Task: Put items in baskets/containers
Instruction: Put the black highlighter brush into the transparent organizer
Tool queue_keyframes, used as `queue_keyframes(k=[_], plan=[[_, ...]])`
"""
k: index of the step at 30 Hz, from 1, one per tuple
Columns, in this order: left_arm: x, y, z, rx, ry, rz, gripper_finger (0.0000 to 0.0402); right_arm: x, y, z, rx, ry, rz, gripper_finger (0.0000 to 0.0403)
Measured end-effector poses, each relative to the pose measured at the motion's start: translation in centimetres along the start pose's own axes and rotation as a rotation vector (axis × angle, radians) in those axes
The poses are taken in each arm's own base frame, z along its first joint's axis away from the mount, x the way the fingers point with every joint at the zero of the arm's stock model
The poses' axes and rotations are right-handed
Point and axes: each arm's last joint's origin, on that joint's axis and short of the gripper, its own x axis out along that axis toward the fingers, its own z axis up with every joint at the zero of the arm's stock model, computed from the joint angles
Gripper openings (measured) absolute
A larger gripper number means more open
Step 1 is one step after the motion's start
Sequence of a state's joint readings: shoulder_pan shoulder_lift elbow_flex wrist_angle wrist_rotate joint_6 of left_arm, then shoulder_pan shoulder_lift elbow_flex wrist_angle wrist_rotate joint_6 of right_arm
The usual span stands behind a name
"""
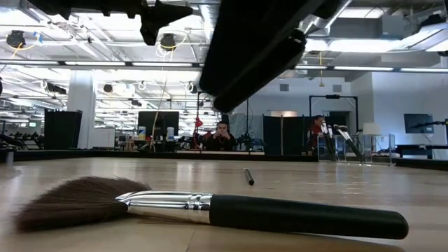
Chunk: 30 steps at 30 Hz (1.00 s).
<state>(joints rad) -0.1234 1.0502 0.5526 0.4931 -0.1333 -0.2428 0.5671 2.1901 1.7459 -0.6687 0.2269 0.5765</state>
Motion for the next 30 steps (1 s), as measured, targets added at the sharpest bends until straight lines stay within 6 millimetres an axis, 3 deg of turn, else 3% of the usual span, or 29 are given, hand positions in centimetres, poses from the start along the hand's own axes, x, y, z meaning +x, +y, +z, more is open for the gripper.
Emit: queue_keyframes(k=[5, 11, 22, 30], plan=[[0.0, -0.4, -0.2, -0.022, 0.008, -0.017, 0.0209, 2.4, 1.0, -0.2, -0.033, 0.025, -0.02, 0.0195], [-0.1, -1.2, -0.4, -0.1, 0.018, -0.054, 0.0209, 4.7, 1.2, -0.7, -0.056, 0.051, -0.04, 0.0188], [-0.7, -3.5, -1.0, -0.132, 0.013, -0.039, 0.0209, 4.5, 1.3, -0.7, -0.072, 0.023, -0.078, 0.0147], [-0.9, -3.9, -1.0, -0.127, 0.012, -0.045, 0.0209, 4.9, 1.1, -1.5, -0.092, 0.067, -0.092, 0.0122]])
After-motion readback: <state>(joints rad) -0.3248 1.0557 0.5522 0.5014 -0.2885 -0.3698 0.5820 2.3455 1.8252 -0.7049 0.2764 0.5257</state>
